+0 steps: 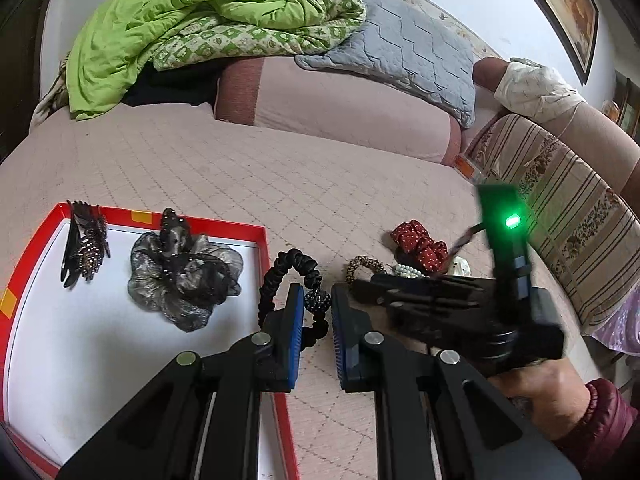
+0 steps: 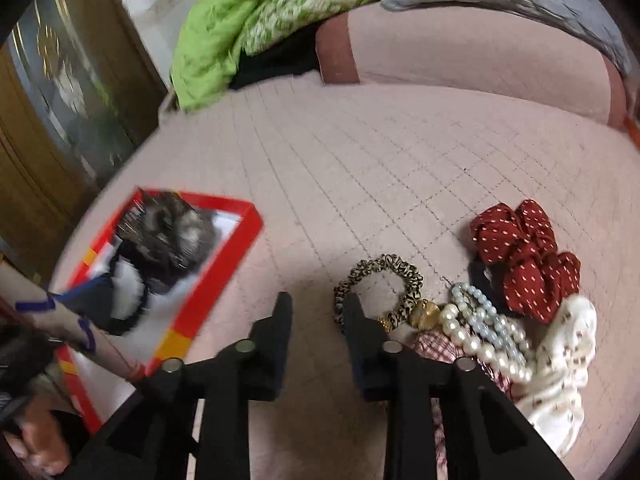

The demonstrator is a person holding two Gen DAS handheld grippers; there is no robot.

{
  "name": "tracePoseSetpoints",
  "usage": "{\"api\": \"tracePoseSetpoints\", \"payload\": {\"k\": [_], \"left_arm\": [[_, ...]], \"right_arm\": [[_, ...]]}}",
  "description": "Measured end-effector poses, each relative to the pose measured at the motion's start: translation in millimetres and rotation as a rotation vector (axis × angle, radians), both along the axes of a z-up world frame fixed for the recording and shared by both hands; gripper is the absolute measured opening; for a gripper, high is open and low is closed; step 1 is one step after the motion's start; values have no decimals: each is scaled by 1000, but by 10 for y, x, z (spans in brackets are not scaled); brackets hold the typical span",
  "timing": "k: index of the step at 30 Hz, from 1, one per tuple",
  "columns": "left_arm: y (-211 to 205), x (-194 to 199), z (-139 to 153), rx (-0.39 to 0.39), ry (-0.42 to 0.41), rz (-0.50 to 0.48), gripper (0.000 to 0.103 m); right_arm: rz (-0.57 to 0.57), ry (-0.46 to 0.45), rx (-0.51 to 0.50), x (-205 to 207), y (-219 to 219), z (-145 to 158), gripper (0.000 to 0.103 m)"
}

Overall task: Organize jewelry
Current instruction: 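Grasp the gold leopard-print scrunchie with the right gripper while the left holds the black scrunchie, then lower both scrunchies into the tray and open both grippers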

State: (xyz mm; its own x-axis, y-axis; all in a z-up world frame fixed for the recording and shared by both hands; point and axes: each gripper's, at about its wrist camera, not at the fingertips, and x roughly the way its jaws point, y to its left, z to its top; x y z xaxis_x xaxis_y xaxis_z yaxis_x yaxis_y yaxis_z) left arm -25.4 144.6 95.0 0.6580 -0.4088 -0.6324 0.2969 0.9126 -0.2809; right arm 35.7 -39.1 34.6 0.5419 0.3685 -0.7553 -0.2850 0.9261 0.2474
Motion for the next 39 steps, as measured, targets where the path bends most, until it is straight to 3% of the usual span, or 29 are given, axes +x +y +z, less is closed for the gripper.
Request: {"api": "tracePoseSetpoints", "payload": {"k": [5,7,8,11,13,16,24,30,39], "left_arm": [[66,12,8,-9,0,13,13],[84,9,14,-7,-3,21,13],[87,11,18,-6,-5,23,13],[133,12,19,-6,-7,36,13],[159,18,25,-7,-10,46,13],[206,21,29,1,-16,60,13],[493,-27,50,23,-39,126,13],[866,-42,38,38,-34,210,13],[1415,-8,-114,56,10,314,13]], "right_arm": [[24,43,-138,145,125,-255,28],[40,7,-187,134,176,-250,7],[41,0,-201,127,183,-247,7],[18,-14,-87,97,52,-148,6],[8,-92,44,12,-96,87,6],[7,-171,154,-162,-235,313,6],[28,-239,262,-470,-265,535,6],[82,-207,352,-597,6,601,6],[218,-153,399,-684,652,666,7]]}}
